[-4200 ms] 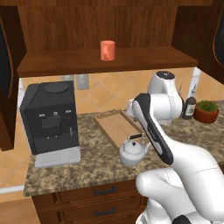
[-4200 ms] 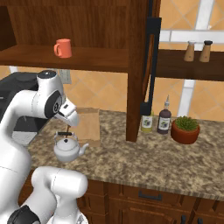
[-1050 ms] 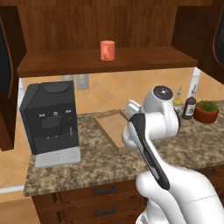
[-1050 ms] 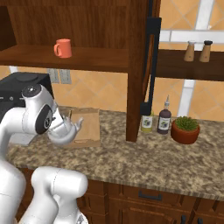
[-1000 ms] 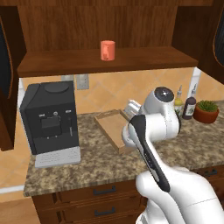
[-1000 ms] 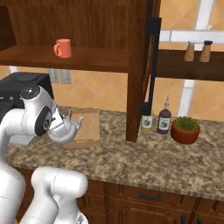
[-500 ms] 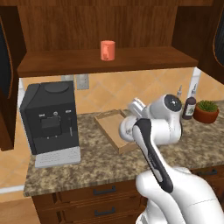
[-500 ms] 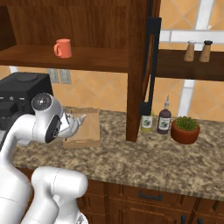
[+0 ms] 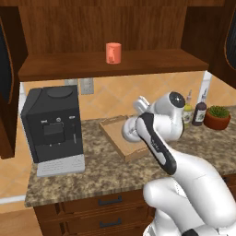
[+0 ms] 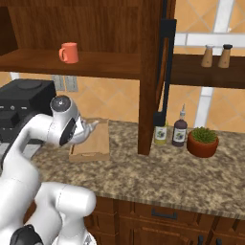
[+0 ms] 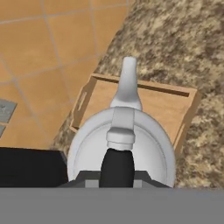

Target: Pick the kettle from the counter and place it on the tray. Then pick the mug from the cabinet and place it on the tray. Then close the cabinet doors.

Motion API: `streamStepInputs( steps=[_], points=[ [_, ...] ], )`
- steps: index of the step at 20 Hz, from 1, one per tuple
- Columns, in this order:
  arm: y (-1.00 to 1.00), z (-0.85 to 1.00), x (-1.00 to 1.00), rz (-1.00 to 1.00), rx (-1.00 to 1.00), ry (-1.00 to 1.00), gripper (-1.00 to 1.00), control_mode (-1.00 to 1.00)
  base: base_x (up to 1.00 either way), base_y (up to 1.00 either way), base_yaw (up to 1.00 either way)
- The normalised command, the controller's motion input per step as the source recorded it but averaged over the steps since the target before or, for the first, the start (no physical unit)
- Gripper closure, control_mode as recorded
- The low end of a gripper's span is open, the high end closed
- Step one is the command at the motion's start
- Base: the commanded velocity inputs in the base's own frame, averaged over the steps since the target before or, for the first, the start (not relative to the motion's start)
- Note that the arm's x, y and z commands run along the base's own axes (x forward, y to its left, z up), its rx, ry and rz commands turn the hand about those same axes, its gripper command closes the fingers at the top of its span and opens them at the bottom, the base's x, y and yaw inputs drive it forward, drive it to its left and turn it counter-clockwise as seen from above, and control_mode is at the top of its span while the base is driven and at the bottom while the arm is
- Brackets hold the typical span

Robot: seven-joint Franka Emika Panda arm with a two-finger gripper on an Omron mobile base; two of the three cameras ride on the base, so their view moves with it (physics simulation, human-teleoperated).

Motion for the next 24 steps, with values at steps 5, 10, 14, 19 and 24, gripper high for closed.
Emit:
streamStepInputs(
  steps=[5,10,14,19,24],
  points=[
    [0.00,-0.14,0.60,0.00,0.00,0.04,1.00,-1.00,0.00,0.00,0.00],
    [0.03,-0.18,0.50,0.00,0.00,0.02,1.00,-1.00,0.00,0.00,0.00],
    [0.09,-0.07,0.45,0.00,0.00,0.00,1.00,-1.00,0.00,0.00,0.00],
    [0.08,-0.08,0.31,0.00,0.00,-0.01,1.00,-1.00,0.00,0.00,0.00],
    [0.00,-0.13,0.21,0.00,0.00,0.00,1.00,-1.00,0.00,0.00,0.00]
  ],
)
